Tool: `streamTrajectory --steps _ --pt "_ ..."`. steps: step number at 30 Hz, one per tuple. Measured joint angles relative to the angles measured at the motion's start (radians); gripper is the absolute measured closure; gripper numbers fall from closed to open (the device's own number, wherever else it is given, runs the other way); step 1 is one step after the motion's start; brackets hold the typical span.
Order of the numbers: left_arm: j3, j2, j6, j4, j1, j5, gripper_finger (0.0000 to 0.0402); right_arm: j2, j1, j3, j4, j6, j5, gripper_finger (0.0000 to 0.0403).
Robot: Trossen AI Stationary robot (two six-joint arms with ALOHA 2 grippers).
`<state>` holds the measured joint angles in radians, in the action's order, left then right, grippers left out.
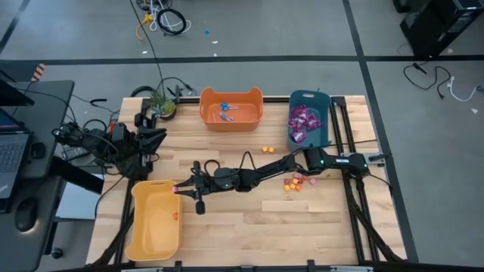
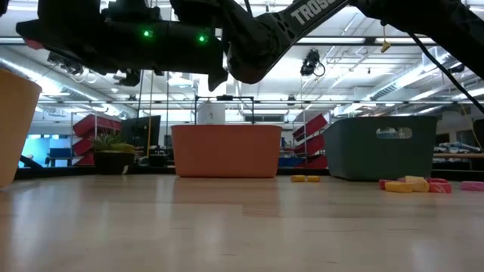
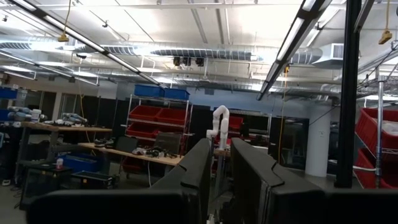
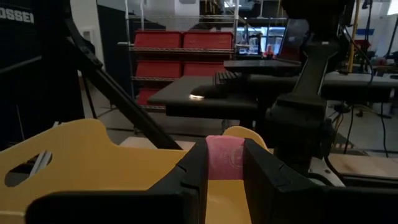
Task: Sort candy
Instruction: Put the left pink candy into the yellow bin
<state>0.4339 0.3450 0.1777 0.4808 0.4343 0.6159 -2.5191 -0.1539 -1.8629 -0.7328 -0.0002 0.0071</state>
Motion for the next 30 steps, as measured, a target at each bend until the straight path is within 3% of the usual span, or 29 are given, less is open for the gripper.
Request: streamTrajectory --steps 15,30 --pt "0.0 0.0 0.0 0.0 0.0 0.0 0.0335 0.0 -0.01 0.0 0.045 0.01 0.0 0.0332" --pt "0.0 0.0 0.022 -0.004 0.0 0.0 0.0335 0.0 0.008 0.0 0.07 0.124 0.049 0.0332"
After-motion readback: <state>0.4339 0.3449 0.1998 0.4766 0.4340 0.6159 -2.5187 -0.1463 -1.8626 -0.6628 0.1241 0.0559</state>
